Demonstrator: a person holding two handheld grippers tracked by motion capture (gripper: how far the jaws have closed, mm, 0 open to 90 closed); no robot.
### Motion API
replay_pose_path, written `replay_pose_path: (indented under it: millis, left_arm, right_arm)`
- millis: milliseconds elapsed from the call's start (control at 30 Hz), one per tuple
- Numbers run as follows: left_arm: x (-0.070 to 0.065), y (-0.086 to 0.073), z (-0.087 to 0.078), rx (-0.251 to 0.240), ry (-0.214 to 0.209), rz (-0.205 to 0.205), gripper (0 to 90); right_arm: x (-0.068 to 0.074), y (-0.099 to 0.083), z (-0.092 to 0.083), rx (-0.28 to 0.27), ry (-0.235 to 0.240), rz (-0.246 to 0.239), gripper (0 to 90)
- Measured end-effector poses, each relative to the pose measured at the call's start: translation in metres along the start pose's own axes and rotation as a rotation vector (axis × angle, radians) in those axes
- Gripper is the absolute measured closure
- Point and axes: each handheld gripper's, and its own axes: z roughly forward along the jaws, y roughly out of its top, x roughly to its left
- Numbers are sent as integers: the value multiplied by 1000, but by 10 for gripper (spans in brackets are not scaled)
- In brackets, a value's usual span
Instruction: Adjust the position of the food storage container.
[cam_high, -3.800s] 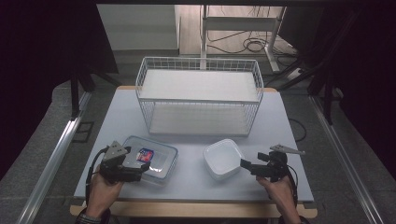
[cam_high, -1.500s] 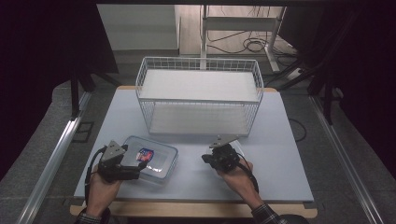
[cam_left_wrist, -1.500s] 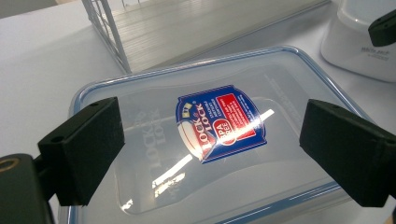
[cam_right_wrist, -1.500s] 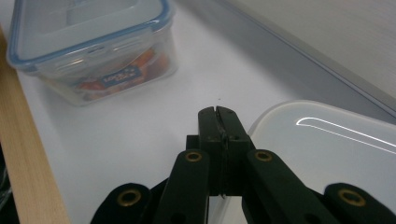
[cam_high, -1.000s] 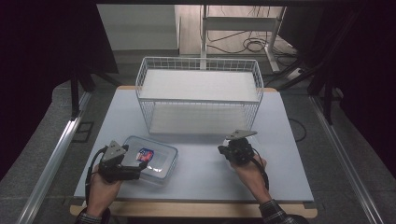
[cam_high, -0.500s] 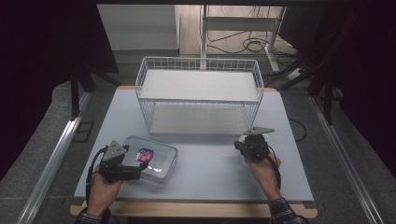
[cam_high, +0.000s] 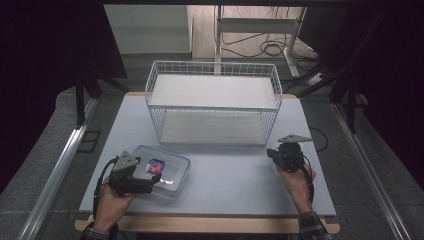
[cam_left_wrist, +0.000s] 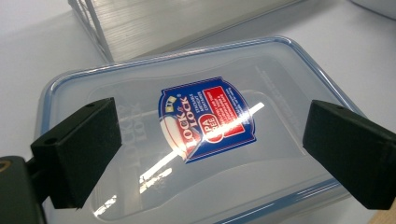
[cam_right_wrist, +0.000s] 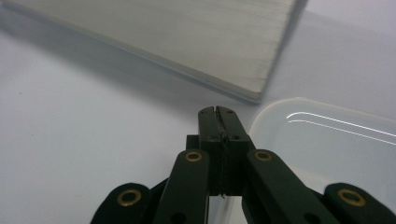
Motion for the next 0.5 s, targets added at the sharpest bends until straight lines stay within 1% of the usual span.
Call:
replay_pose_path:
  millis: [67,133,167,267,300,367,400,467,500]
  left_arm:
    - [-1,0,1,2,0,2,49]
    - [-2,1,2,12,7,12,56]
    - [-2,1,2,12,7,12,61]
    - [-3,2,3,24,32,25,84]
    - [-2,3,2,25,45,28,105]
    - [2,3,-1,21,59,22,154]
    - [7,3,-5,8,60,8,234]
    - [9,4,-8,3,66,4,330]
    - [12,4,-10,2,73,1,330]
  right_arm:
    - [-8,-2,-3,-4,-18,19,896]
    - [-11,-3,-3,-1,-22,26,897]
    - [-11,-3,-3,-1,-22,26,897]
    - [-9,-4,-3,5,-34,13,896]
    - [-9,-4,-3,5,-34,10,895]
    - [-8,-4,-5,-6,-19,18,893]
    - [-7,-5,-7,-12,-17,16,892]
    - [-6,-6,-9,-18,-10,9,890]
    - [-6,-6,-9,-18,-10,9,890]
